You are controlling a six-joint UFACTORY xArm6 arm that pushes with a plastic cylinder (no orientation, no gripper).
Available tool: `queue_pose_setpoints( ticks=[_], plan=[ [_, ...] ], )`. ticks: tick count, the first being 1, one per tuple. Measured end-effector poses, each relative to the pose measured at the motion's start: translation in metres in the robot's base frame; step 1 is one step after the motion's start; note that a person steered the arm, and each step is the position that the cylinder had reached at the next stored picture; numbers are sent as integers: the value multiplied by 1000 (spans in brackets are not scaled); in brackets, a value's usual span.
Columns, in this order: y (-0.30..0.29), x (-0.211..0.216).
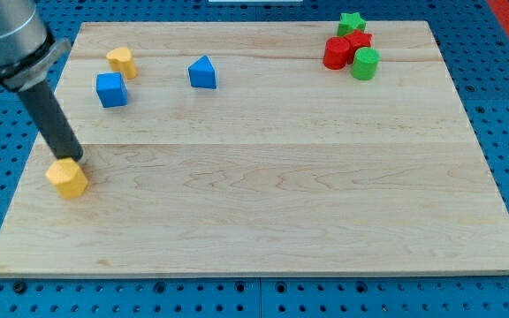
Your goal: Push the yellow heart along with blue cube towards center left
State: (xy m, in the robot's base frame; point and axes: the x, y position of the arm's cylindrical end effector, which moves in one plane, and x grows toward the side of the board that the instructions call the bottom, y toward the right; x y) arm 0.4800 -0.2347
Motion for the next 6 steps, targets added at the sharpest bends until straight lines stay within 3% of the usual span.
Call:
queue_pose_setpoints(
  ticks=[1, 3, 6],
  plan=[
    [0, 33],
    [71, -53],
    [98, -191]
  ],
)
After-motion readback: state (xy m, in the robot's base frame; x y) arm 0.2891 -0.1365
